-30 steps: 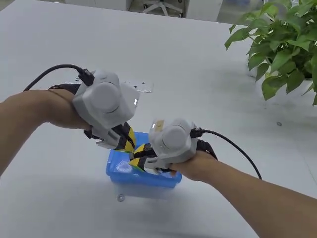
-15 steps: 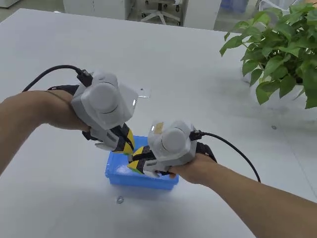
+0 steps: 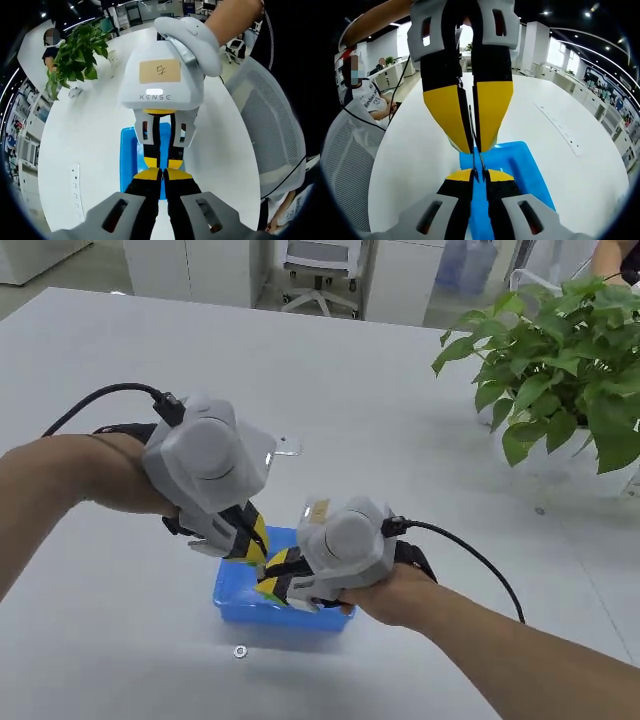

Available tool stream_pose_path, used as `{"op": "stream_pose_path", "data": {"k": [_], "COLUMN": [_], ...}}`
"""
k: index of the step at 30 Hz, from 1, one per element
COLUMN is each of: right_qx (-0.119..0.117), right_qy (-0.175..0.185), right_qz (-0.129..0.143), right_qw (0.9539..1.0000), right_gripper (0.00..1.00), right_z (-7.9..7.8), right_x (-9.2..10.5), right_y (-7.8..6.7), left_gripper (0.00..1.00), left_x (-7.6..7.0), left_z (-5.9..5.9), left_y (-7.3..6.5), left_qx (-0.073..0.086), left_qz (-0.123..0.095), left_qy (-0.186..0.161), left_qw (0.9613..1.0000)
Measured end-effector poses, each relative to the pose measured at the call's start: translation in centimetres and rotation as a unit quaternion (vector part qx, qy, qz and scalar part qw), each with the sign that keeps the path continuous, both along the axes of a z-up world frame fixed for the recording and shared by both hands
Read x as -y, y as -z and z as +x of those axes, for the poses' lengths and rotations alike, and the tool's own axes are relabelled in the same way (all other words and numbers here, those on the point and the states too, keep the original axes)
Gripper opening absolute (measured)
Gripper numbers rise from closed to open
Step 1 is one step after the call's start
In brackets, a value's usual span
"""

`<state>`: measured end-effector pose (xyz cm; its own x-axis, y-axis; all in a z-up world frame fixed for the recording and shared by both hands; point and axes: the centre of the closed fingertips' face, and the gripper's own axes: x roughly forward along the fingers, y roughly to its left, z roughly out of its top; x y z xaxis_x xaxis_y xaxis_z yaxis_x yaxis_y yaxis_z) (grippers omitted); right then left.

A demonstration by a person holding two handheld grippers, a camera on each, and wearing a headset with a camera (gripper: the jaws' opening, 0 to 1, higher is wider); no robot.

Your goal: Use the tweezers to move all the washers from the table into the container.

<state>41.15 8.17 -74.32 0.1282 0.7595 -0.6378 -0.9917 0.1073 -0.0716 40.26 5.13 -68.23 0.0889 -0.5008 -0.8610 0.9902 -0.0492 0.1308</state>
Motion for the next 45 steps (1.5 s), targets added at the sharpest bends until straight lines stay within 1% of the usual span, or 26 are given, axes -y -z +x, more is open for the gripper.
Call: {"op": "stream_pose_path", "data": {"k": [7,12,15,19,26,31,36,39,43,45], "right_qx": [0.002,0.008,0.010,0.011,0.014,0.014,0.011,0.010,0.009,0.009], "right_qy": [0.000,0.000,0.000,-0.003,-0.006,-0.008,-0.010,-0.011,-0.014,-0.015], "right_qz": [0.004,0.002,0.002,0.001,0.002,0.001,0.001,0.001,-0.001,-0.002], "right_qw": [1.0000,1.0000,1.0000,0.9999,0.9999,0.9999,0.9999,0.9999,0.9999,0.9998], "right_gripper": [0.11,0.11,0.11,0.11,0.11,0.11,0.11,0.11,0.11,0.11], "right_z": [-1.4,-1.9,-1.9,-2.4,-3.4,-4.1,-4.8,-5.1,-5.5,-5.6], "right_x": [-0.1,-0.1,-0.1,-0.2,-0.2,-0.3,-0.5,-0.6,-0.7,-0.8], "right_y": [-0.6,-0.9,-1.0,-1.3,-1.6,-1.5,-1.3,-1.0,-0.5,-0.3], "left_gripper": [0.06,0.06,0.06,0.06,0.06,0.06,0.06,0.06,0.06,0.06], "left_x": [-0.1,-0.1,-0.1,-0.1,-0.1,-0.1,-0.4,-0.5,-0.7,-0.7], "left_z": [-1.2,-2.1,-2.3,-2.4,-3.4,-4.1,-4.6,-5.0,-5.3,-5.4], "left_y": [-0.5,-0.6,-0.8,-1.1,-1.4,-1.4,-1.2,-1.0,-0.4,-0.2], "left_qx": [0.001,0.003,0.006,0.011,0.010,0.009,0.006,0.004,0.004,0.001], "left_qz": [0.003,0.001,0.001,0.001,0.001,0.001,0.001,0.002,0.005,0.004], "left_qy": [0.001,-0.001,-0.002,-0.002,-0.001,-0.002,-0.003,-0.004,0.000,0.000], "left_qw": [1.0000,1.0000,1.0000,0.9999,1.0000,1.0000,1.0000,1.0000,1.0000,1.0000]}}
